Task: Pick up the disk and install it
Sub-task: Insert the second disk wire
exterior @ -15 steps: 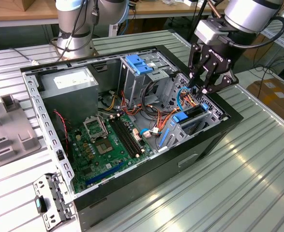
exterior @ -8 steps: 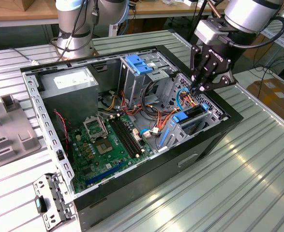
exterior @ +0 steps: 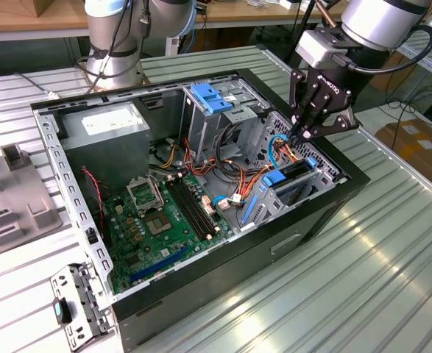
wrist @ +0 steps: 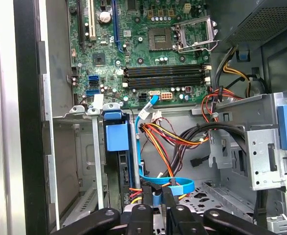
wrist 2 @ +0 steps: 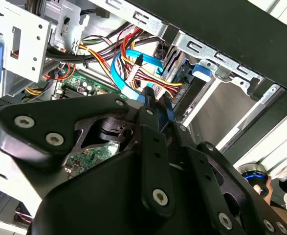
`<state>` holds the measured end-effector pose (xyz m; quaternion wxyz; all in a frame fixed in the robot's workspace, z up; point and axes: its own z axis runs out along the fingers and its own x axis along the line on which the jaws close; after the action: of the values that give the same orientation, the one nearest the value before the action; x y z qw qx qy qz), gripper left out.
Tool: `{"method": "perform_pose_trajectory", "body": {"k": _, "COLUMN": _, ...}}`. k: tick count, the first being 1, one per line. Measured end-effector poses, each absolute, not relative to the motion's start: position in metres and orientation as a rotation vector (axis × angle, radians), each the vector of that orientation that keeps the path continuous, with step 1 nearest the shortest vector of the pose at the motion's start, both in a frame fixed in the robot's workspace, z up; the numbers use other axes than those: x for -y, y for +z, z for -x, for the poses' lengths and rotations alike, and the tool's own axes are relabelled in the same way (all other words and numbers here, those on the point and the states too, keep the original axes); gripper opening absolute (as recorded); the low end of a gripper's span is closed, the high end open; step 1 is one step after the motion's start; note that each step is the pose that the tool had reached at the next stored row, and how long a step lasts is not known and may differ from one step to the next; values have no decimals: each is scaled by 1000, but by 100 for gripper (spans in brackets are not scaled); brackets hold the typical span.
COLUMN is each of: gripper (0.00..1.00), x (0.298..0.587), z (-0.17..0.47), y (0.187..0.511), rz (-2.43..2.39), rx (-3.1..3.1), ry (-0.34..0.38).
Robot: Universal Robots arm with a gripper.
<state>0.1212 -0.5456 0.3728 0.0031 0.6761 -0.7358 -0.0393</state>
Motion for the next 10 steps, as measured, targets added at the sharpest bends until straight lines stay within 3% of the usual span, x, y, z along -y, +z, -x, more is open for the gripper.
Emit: {"method": "perform_pose_trajectory", "body": {"k": 10, "gripper": 22, "x": 546, "z": -121, "y": 373, "rz": -2120, "rx": 2307, "ry": -123}}
